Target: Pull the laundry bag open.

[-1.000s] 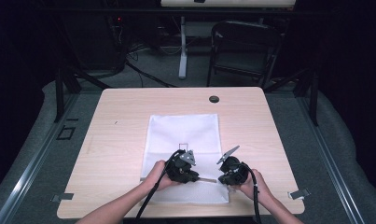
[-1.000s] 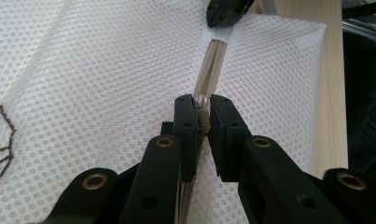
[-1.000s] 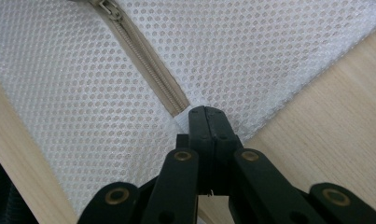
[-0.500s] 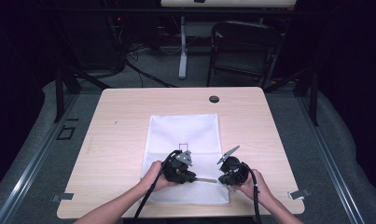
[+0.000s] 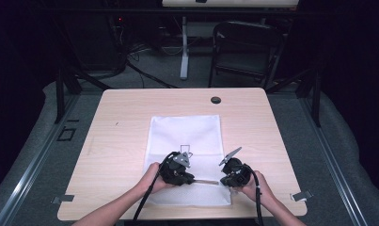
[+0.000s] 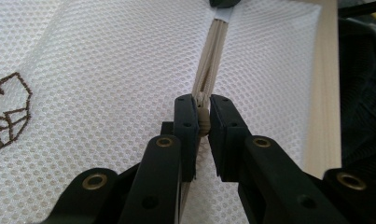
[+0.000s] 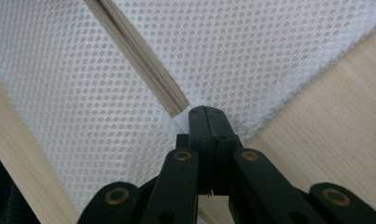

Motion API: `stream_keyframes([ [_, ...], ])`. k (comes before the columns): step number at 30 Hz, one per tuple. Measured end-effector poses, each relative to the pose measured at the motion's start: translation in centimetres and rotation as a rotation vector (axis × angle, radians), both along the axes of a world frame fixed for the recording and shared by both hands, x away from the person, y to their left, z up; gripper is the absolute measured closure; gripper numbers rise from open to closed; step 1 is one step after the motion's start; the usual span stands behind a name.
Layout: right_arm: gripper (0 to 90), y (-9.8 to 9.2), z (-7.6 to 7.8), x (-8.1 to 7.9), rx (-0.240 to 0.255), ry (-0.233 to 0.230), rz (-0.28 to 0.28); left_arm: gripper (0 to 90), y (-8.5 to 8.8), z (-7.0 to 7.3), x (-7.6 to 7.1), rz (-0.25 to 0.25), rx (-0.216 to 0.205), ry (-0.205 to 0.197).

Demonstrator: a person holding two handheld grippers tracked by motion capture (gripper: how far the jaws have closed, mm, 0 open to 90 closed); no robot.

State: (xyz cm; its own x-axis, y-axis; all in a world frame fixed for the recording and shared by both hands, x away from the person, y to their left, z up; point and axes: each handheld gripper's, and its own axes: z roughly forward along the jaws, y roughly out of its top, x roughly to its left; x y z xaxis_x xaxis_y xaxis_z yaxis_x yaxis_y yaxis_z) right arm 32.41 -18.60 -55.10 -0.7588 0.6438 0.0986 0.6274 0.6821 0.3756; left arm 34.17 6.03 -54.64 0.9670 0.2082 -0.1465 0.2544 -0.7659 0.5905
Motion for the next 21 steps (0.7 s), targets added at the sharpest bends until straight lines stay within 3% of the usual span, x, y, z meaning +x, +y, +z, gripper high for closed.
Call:
stream_keyframes([
  [5,90.0,0.0,0.0,0.0,-0.001,-0.001,-0.003,81.6,0.6,0.0,0.1,0.004,-0.015,0.007],
  [8,90.0,0.0,0.0,0.0,0.002,-0.001,-0.005,81.7,0.6,0.0,-0.1,0.0,0.007,-0.001],
  [10,90.0,0.0,0.0,0.0,-0.001,0.0,-0.004,81.6,0.8,-0.1,0.1,0.008,-0.018,0.013],
  [15,90.0,0.0,0.0,0.0,-0.001,0.002,0.001,81.6,1.1,0.0,0.0,0.01,-0.002,0.005],
  [21,90.0,-0.1,0.1,-0.1,0.001,-0.011,0.015,81.4,1.1,-0.2,0.0,0.013,-0.023,0.018],
])
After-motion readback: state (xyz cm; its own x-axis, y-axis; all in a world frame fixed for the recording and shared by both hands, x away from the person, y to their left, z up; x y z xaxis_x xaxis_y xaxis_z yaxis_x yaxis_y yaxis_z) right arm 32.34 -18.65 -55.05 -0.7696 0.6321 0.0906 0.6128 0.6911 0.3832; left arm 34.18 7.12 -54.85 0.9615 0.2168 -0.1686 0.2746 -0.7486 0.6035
